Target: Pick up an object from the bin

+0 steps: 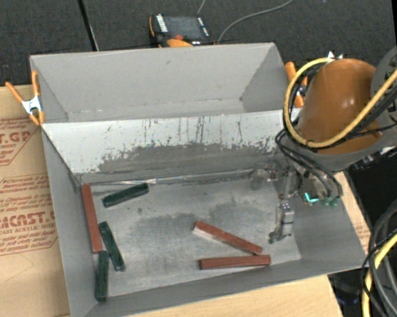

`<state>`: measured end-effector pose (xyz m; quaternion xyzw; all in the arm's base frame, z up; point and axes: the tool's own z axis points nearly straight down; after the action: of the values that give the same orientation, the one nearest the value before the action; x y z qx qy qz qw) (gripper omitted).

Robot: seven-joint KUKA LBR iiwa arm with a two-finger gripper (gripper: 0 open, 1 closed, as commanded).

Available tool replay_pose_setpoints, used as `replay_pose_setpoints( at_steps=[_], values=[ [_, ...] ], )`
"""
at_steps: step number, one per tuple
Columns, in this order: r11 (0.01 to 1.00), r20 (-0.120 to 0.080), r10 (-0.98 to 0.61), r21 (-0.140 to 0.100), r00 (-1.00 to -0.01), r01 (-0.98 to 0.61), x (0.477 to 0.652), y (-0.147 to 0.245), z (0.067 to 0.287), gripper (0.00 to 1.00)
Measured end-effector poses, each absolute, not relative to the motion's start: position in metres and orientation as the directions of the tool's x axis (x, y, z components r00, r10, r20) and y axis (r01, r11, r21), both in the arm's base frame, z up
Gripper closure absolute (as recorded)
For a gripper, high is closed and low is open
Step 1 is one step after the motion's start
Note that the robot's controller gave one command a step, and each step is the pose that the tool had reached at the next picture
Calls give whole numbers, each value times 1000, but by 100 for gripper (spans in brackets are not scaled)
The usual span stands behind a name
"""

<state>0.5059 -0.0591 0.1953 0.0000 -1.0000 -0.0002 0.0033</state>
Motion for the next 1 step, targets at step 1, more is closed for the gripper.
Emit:
replay_pose_setpoints(
  at_steps=[1],
  values=[
    [1000, 6, -1, 0, -1000, -1, 505, -44, 66, 0]
  ],
)
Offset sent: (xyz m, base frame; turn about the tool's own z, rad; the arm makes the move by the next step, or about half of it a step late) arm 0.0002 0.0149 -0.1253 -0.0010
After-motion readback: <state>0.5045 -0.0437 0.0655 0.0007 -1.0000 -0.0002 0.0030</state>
